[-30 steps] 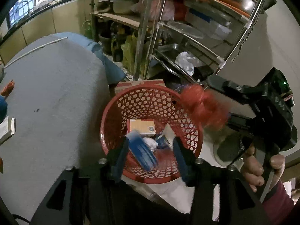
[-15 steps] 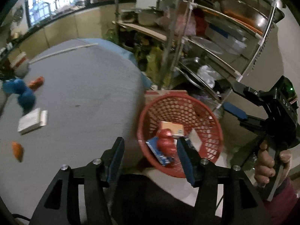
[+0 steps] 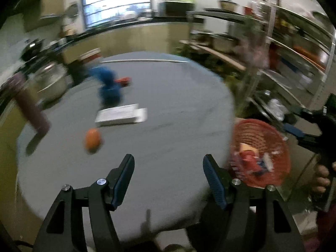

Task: Collect trash
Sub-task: 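Return both tools toward the table, then grasp the blue plastic bag with the right tool while the left grasps the orange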

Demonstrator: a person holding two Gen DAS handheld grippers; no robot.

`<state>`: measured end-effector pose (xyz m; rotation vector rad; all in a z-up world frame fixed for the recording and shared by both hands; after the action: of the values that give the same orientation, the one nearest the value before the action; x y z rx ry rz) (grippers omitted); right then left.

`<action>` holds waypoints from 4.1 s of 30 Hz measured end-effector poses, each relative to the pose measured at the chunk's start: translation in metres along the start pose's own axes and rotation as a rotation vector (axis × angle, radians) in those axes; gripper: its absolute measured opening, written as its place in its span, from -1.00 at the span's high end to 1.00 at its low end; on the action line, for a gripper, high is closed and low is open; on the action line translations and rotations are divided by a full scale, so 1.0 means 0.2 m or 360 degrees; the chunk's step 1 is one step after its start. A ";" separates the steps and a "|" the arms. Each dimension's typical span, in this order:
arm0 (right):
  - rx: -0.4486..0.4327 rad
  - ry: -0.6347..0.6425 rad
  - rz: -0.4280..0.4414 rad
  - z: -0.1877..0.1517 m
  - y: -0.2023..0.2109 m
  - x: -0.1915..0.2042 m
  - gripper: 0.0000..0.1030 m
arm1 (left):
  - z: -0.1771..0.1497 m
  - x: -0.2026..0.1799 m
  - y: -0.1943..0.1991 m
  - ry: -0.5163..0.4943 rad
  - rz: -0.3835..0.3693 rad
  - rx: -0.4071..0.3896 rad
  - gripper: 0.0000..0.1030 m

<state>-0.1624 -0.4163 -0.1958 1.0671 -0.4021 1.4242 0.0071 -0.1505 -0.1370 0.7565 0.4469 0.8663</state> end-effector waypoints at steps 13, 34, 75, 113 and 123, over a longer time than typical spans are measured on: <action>0.0179 0.0182 0.0116 -0.06 -0.29 0.35 -0.42 | -0.07 0.56 0.11 0.0315 0.0244 -0.0065 -0.33; 0.0351 0.0311 0.0196 -0.16 -0.56 0.62 -0.42 | -0.13 0.75 0.08 0.0466 0.0210 -0.0023 -0.37; 0.0670 0.0963 -0.0371 0.07 -2.16 1.01 -0.49 | 0.03 0.94 -0.30 0.0662 -0.0092 0.0195 -0.40; 0.0198 0.0772 -0.0153 0.07 -0.86 0.71 0.29 | 0.13 0.69 -0.37 0.0386 0.0046 0.0101 0.48; 0.0058 0.0775 -0.0143 0.03 -0.51 0.69 0.29 | 0.19 0.46 -0.03 0.0306 0.0013 -0.0095 0.48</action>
<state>-0.0416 -0.3197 -0.1196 0.7219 0.0230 1.5556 0.0868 -0.0941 -0.1215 0.6229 0.5858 0.9604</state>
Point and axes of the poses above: each gripper's, at about its wrist camera, not at the fingertips, and y roughly against the way its jaws point, x to its left, z to its top, the point moved 6 cm from there along -y, roughly the way its jaws point, and after that the axes turned 7 degrees about y, right-handed, at the moved point
